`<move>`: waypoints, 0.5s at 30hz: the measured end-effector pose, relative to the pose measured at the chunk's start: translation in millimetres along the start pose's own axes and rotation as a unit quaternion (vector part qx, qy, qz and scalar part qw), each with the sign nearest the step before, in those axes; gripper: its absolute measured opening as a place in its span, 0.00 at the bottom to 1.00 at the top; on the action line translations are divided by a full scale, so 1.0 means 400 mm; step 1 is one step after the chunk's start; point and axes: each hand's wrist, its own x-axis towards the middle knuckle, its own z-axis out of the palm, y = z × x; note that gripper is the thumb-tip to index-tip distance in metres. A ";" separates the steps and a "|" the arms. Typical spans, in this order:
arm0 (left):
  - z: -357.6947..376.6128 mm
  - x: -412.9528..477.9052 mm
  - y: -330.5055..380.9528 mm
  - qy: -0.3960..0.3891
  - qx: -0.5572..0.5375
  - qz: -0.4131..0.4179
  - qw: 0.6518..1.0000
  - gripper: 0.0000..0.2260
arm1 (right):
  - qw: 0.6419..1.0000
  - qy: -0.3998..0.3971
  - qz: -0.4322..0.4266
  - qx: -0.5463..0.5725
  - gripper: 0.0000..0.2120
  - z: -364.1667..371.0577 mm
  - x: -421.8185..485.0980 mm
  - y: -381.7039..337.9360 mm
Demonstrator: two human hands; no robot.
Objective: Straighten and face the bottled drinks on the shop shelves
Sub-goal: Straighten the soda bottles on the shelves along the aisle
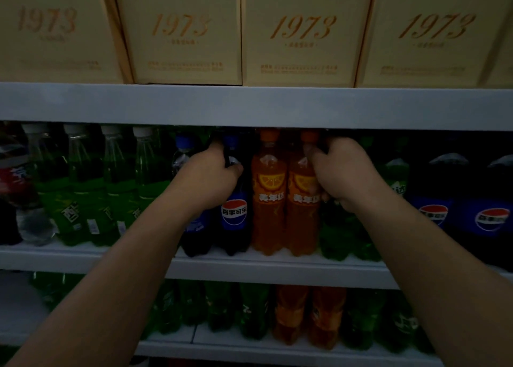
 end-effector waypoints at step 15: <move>0.002 0.001 0.001 0.044 0.074 0.049 0.995 0.15 | 0.993 0.046 -0.043 -0.104 0.13 -0.008 -0.001 -0.006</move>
